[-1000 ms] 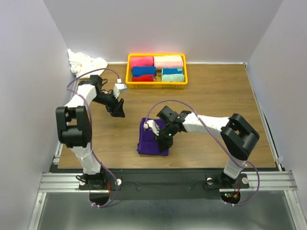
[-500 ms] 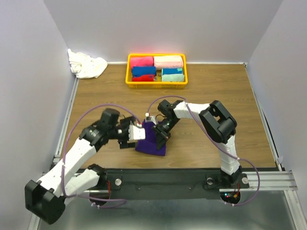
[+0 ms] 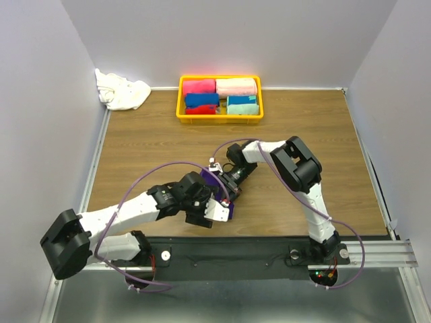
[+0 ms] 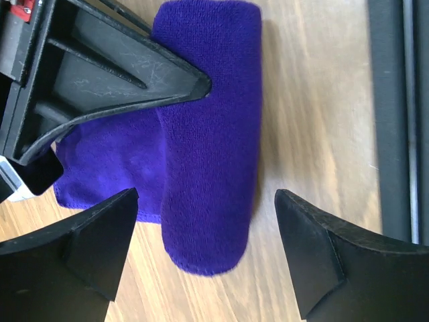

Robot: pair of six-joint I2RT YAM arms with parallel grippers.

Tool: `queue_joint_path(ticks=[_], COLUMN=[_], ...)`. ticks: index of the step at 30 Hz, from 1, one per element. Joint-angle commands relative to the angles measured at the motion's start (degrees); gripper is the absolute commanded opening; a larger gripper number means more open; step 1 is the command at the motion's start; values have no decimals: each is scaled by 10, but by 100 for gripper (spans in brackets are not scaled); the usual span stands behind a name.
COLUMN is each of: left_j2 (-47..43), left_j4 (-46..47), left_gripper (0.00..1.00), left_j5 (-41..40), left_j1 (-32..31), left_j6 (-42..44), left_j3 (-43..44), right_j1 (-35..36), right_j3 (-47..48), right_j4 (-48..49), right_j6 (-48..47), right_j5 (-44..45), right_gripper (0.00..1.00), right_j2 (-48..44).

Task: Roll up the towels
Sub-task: Roll the towel

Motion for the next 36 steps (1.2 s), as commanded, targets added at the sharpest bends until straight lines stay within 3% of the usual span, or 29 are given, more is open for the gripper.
queue_joint_path(ticks=[1,5,7,10,11,12,14,15,19,23,28,36], left_j2=[20,40,50,62,61,54,48,47,48,78,183,326], left_j4=[54,54,48,29,24,19,11,6,-15,-45,-118,-201], left_gripper=[87,73,56,32,28,25,17,16,10,9,9,12], left_j5=[-28,-31,-39,-40,-31,-28,-17,-15,-2,55,163,228], left_j1=[-21,-29,-29,-29,-29,-29,-29,-29,-17,43,125,175], left_j6=[4,2,-10,-45,-54,-62,-82,-87,-100,-83,-42,-29], left_j3=[-6,-13,-14,-15,-18,-21,-23,-23,-17,19,87,217], right_j1=[-6,-16,-20,-37,-41,-52,-60,-63,-76,-87,-119,-176], right_j3=[14,26,30,30,28,24,21,19,14,14,40,44], right_j4=[-22,-23,-24,-23,-23,-22,-19,-18,-2,13,13,9], right_j6=[-23,-15,-10,0,2,8,12,15,39,52,53,3], right_j5=[24,19,16,11,10,11,14,18,38,60,89,159], right_gripper=[1,1,2,16,21,31,34,41,50,67,70,73], right_j2=[25,32,35,34,33,30,25,23,13,-6,-57,-200])
